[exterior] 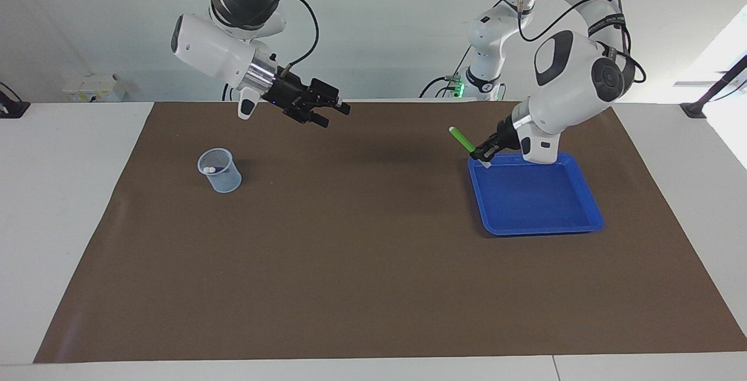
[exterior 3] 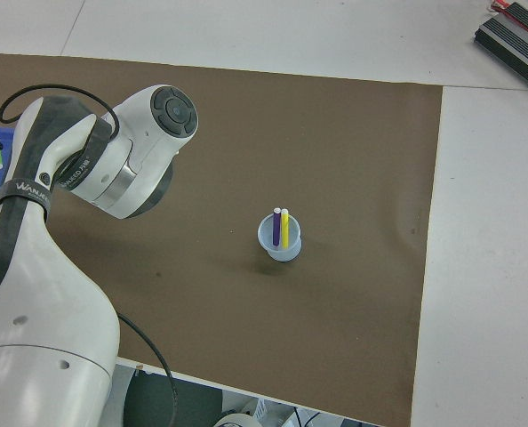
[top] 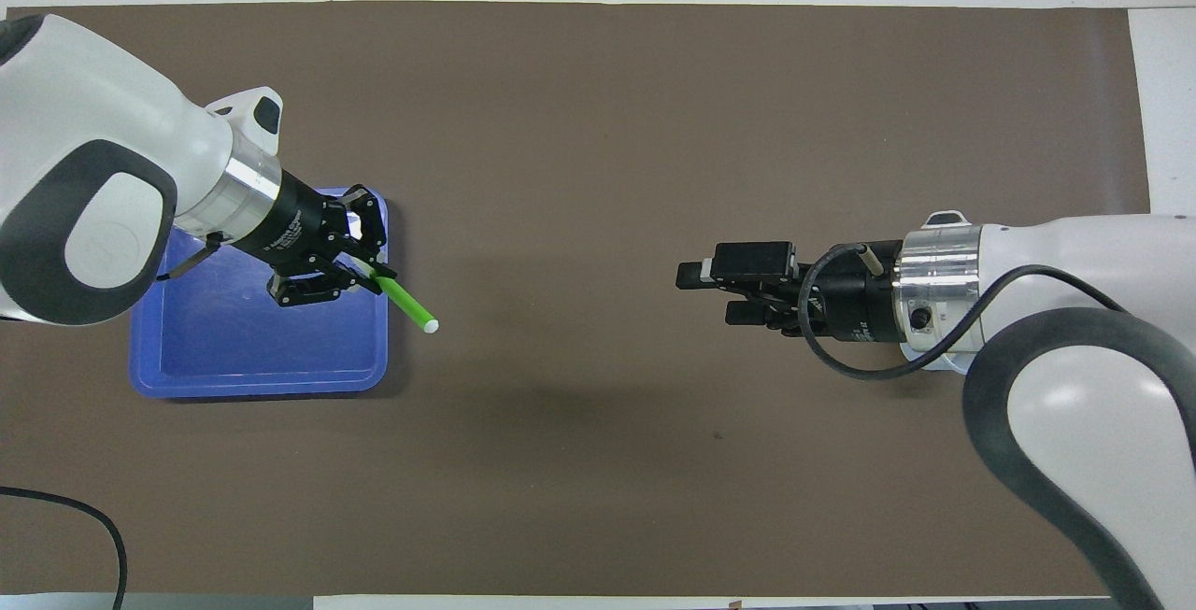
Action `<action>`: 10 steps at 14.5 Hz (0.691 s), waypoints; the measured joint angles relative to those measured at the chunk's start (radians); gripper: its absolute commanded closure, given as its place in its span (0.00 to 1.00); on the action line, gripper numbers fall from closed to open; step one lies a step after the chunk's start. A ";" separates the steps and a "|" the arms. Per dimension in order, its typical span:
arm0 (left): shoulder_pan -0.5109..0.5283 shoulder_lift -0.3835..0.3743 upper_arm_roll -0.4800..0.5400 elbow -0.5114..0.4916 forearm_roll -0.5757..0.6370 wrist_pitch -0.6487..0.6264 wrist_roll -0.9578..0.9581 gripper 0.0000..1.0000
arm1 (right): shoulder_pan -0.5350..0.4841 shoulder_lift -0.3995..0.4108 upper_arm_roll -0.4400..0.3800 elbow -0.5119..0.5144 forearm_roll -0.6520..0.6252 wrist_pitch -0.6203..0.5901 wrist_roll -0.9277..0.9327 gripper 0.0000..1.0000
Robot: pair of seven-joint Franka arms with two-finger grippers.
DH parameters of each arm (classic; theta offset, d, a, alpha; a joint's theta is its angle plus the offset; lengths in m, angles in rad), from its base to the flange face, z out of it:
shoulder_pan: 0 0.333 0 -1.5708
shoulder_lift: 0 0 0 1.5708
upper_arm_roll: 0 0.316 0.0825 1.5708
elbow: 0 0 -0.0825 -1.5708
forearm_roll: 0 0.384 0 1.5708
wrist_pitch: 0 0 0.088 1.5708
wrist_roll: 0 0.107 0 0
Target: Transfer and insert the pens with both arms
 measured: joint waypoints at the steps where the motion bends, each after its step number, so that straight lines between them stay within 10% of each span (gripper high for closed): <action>1: -0.002 0.000 -0.036 0.000 -0.025 0.025 -0.120 1.00 | 0.023 0.000 0.000 -0.001 0.000 0.031 0.001 0.00; 10: -0.064 -0.004 -0.108 -0.073 -0.256 0.236 -0.487 1.00 | 0.176 0.002 0.002 -0.022 0.000 0.263 0.097 0.15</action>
